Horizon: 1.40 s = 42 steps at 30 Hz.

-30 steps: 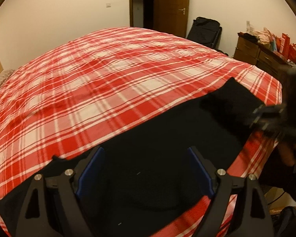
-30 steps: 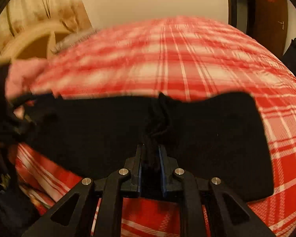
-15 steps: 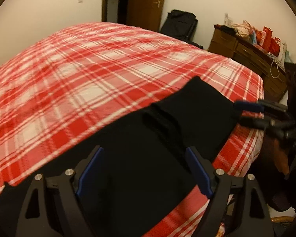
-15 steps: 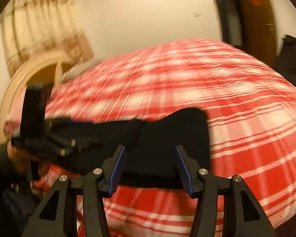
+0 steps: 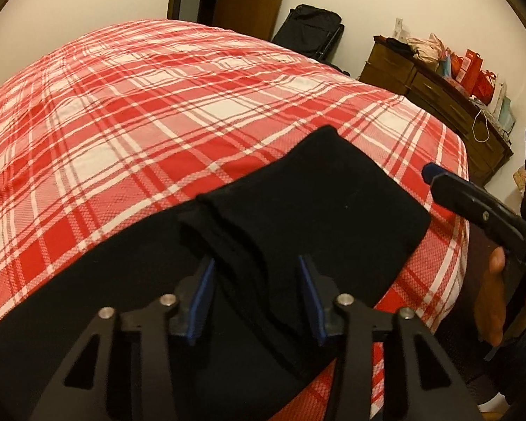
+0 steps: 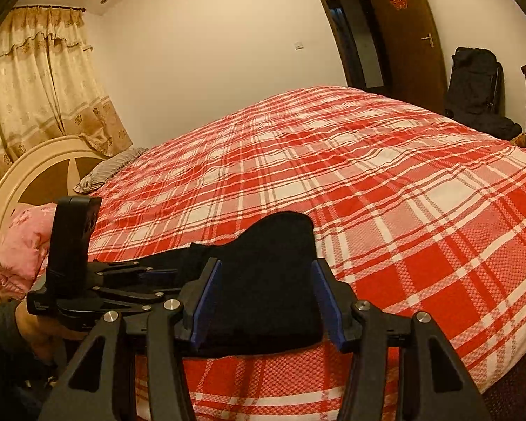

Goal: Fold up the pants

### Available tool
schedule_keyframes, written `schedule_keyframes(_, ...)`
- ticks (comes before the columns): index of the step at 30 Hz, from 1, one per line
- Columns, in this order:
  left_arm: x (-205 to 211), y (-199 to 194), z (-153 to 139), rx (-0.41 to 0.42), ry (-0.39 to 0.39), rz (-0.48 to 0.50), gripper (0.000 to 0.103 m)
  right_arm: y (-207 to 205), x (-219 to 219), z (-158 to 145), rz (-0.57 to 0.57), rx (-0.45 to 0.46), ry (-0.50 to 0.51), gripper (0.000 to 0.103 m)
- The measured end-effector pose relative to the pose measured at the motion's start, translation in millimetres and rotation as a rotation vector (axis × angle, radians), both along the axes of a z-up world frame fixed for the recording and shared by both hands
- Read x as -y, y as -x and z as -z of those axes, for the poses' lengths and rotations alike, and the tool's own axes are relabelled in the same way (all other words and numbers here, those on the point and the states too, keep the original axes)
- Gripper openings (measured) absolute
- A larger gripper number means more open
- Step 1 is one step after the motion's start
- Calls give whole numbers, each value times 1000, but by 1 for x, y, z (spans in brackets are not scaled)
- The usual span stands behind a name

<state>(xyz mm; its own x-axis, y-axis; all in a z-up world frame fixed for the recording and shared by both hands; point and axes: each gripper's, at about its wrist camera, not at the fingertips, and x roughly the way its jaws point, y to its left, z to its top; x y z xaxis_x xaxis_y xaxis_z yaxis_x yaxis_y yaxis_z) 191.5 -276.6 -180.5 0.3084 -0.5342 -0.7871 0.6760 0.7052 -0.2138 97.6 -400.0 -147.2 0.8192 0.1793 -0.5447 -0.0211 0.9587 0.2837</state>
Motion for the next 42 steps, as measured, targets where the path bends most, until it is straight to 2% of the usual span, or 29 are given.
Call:
schedule_keyframes(2,0,-1,0,-2,3,-2,25,1,-2,2,-6,-2,8,55)
schedule_keyframes(4,-1,-2,-1,-13,16,1,15,2,-4,3,-6,0,20,56)
schedule_keyframes(5,-2,-2,-2,-15,19,5,14,2,-4,3,-3,3,21,56)
schedule_keyframes(12,-16,2,-24,2,68,-1,13,5,4,5,28,24,-3,60)
schedule_keyframes(21,-67,2,-45,31,50,-70,13,2,-6,12,-15,6,-3,61)
schedule_keyframes(31,-120,-2,-47,46,28,-164,13,3,-21,15,-71,-2,22,61)
schedule_keyframes(42,-158,4,-30,6,17,-223,13,0,-23,18,-80,-16,19,61)
